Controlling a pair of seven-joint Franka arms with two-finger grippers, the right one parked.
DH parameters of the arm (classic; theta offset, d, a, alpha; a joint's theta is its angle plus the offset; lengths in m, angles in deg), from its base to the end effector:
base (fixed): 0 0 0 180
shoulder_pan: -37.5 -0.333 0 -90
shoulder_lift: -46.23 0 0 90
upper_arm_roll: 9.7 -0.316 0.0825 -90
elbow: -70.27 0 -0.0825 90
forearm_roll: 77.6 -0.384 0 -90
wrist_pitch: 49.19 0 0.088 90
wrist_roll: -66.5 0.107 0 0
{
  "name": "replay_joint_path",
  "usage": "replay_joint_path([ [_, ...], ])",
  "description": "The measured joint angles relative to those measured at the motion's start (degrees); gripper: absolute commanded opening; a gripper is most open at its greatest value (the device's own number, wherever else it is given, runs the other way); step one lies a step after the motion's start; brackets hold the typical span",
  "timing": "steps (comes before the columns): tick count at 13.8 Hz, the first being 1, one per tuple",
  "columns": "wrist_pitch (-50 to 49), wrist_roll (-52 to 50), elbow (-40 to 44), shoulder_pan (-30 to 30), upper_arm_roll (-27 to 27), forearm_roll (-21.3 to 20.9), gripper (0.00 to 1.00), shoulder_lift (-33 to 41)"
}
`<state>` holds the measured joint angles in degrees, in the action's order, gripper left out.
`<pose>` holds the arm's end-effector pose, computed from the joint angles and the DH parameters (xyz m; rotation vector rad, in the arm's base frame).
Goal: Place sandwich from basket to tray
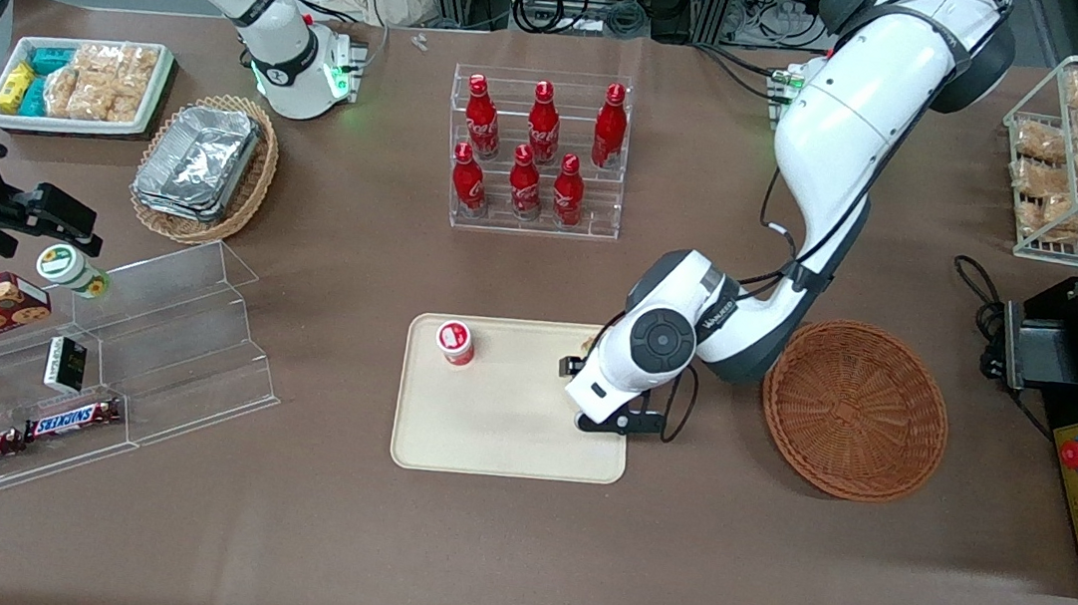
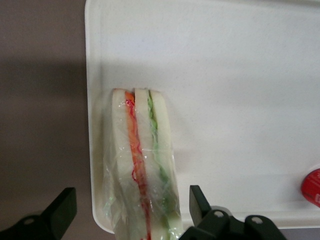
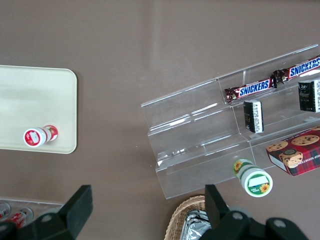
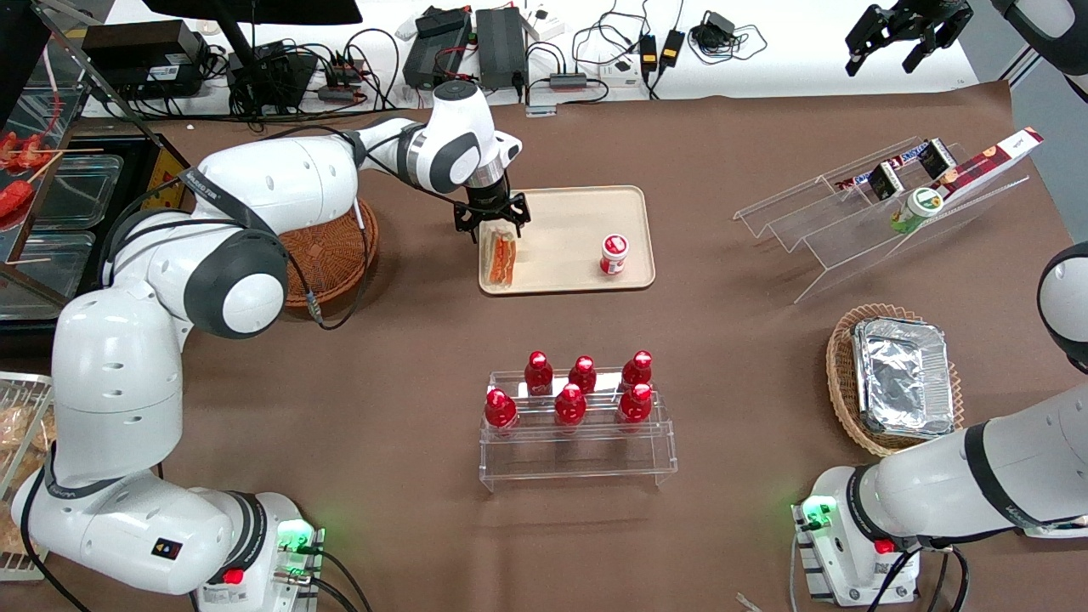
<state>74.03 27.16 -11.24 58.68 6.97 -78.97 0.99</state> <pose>0.5956 -0.4103 0.2384 3.0043 0.1376 -0.2121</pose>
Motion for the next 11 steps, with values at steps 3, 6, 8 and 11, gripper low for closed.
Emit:
replay_joint_path([
  [3,-3.3,-0.3,1.9,-0.2,0.0,0.0,1.0,2.2],
  [6,-9.7,-2.9,4.5,-1.0,-0.4,0.0,1.0,7.5],
  [8,-13.8,-5.0,4.8,-2.4,-0.6,-0.2,1.0,12.0],
  [11,-21.4,-5.2,4.8,-5.5,-0.8,-0.8,1.0,18.1],
])
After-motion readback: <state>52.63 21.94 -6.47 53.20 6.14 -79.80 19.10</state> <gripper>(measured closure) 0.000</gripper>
